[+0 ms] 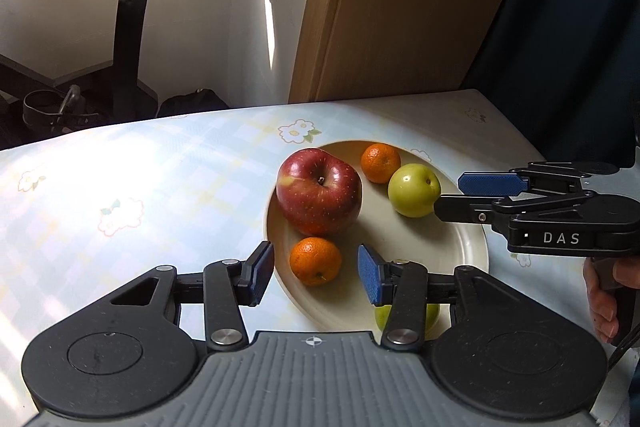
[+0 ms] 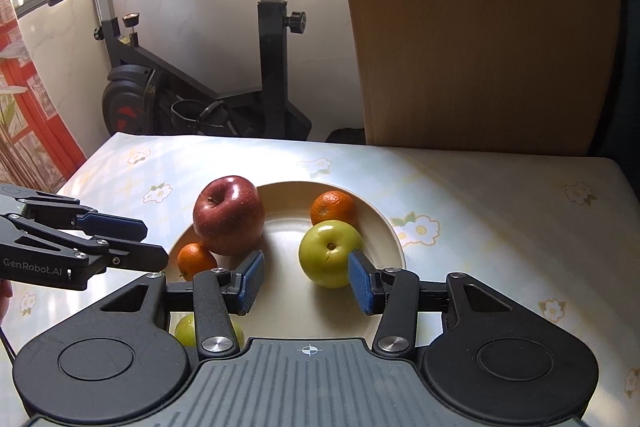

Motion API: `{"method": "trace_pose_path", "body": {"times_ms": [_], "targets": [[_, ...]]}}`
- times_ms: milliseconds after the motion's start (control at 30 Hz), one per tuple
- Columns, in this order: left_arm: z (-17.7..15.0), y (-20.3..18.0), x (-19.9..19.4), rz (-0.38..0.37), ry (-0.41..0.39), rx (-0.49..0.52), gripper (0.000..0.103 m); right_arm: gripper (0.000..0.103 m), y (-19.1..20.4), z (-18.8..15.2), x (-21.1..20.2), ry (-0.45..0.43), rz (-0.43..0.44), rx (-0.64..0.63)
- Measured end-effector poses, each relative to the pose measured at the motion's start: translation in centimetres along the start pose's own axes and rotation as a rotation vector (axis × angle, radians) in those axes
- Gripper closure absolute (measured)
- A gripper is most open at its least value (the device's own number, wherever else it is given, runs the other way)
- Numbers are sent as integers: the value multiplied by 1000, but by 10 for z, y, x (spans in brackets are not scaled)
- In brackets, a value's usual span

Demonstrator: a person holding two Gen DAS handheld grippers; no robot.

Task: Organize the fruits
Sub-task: 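Lower the yellow-green apple onto the plate and open the right gripper while the left releases the mandarin, then move both grippers back to the fruit pile toward the large yellow lemon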

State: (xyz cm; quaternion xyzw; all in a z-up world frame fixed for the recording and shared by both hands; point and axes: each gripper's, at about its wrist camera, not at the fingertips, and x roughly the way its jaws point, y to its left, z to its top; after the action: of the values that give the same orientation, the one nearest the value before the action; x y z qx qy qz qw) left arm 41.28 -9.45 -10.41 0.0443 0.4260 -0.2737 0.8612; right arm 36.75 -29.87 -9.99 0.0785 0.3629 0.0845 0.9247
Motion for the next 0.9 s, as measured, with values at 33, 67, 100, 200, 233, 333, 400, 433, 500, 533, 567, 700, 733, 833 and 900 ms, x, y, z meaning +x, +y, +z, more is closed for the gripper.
{"method": "trace_pose_path", "body": {"times_ms": [33,67,100,200,233,333,400,433,500,533,567,700,733,833,900], "targets": [[-2,0,-5,5,-5,2,54,60,4,-2,-5,-4,0,-3],[-3,1,-9,10,-8,3,54,60,7,-4,-8,-5,2,-4],[-5,1,-14,18,-11,5,54,60,10,-7,-13,-7,7,-5],[-13,3,-31,36,-15,-1,54,60,21,-16,-24,-12,18,-10],[-18,4,-38,40,-15,-4,54,60,26,-19,-28,-12,21,-15],[-30,5,-51,50,-13,-12,54,60,39,-31,-39,-11,36,-25],[-38,4,-58,59,-11,-18,54,60,47,-38,-46,-9,47,-34],[-43,3,-62,62,-13,-19,54,60,51,-41,-49,-7,50,-42],[-52,3,-69,67,-20,-14,54,60,60,-49,-55,0,59,-63],[-56,2,-72,72,-23,-12,54,60,65,-52,-58,5,68,-73],[-61,2,-77,79,-29,-11,54,62,69,-55,-61,11,80,-83],[-76,3,-90,86,-43,-26,54,69,91,-68,-68,38,116,-146],[-78,3,-92,86,-46,-29,54,72,97,-70,-69,42,121,-160],[-85,2,-97,89,-52,-32,55,78,106,-75,-70,55,136,-173],[-90,0,-100,93,-56,-36,55,80,110,-78,-71,62,139,-175]]}}
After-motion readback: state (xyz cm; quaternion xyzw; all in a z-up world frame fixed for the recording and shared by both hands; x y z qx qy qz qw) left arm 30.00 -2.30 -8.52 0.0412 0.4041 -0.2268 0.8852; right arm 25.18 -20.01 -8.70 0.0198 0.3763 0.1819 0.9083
